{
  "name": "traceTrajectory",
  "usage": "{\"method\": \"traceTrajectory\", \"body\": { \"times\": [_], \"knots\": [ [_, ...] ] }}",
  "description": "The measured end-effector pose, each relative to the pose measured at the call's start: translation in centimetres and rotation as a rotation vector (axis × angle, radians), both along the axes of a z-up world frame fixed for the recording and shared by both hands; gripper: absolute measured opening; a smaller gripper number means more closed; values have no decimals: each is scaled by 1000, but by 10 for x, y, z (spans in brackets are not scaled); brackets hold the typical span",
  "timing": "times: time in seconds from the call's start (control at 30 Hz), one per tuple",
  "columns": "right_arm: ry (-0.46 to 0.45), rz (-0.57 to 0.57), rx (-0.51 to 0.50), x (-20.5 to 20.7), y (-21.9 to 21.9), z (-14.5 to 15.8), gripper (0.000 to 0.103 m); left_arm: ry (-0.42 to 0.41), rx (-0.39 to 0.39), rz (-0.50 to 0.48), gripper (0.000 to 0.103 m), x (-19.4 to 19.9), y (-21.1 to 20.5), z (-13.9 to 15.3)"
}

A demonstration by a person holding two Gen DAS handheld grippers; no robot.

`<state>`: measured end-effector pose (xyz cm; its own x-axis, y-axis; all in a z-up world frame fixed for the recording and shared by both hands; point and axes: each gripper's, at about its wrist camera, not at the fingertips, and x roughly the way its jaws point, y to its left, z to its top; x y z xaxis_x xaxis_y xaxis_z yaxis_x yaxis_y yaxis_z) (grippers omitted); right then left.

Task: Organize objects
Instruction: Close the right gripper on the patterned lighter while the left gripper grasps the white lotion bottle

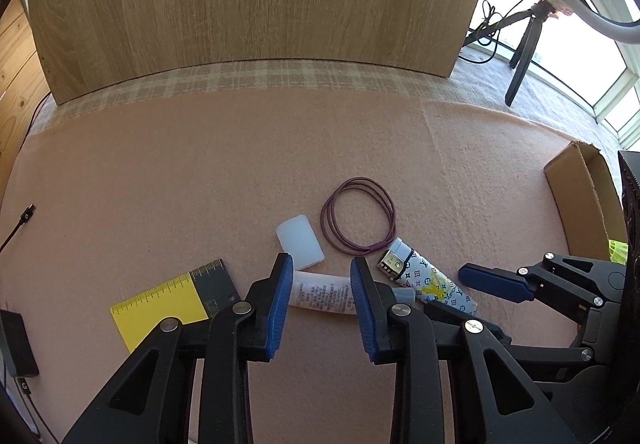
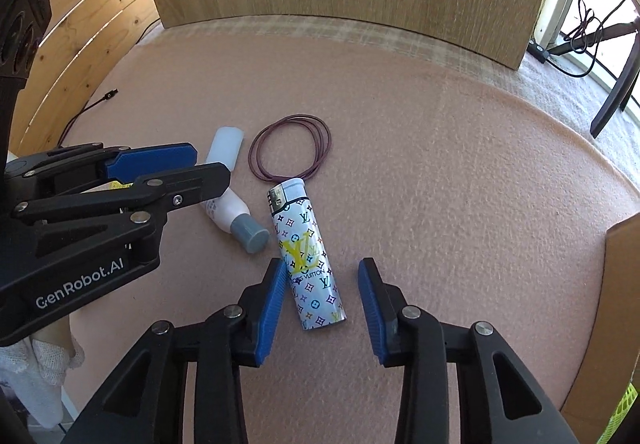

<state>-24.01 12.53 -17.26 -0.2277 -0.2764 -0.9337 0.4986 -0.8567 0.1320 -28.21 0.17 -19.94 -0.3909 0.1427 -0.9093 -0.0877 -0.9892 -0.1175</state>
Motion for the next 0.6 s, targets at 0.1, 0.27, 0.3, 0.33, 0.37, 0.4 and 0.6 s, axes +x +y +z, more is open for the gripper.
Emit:
{"method": "traceTrajectory", "body": {
  "times": [0.1,0.27,0.3,0.33,0.37,0.4,0.6],
  "knots": [
    [-3,-3,4,-1,3,0,28,-27,-13,-21,32,-7,4,-4],
    [-7,-5,2,0,6,0,25,-26,-33,-45,32,-1,13,-7],
    [-8,-7,0,0,7,0,24,-29,-33,-45,32,0,13,-8],
    [-10,-10,-1,0,9,0,24,-31,-31,-45,32,1,14,-9],
    [-11,-13,-3,0,10,0,23,-36,-25,-45,32,2,14,-9],
    [-12,-15,-5,0,11,0,22,-40,-20,-45,32,3,14,-10],
    [-21,-33,-16,8,22,0,21,-29,11,-28,30,23,8,-9]
  ]
}}
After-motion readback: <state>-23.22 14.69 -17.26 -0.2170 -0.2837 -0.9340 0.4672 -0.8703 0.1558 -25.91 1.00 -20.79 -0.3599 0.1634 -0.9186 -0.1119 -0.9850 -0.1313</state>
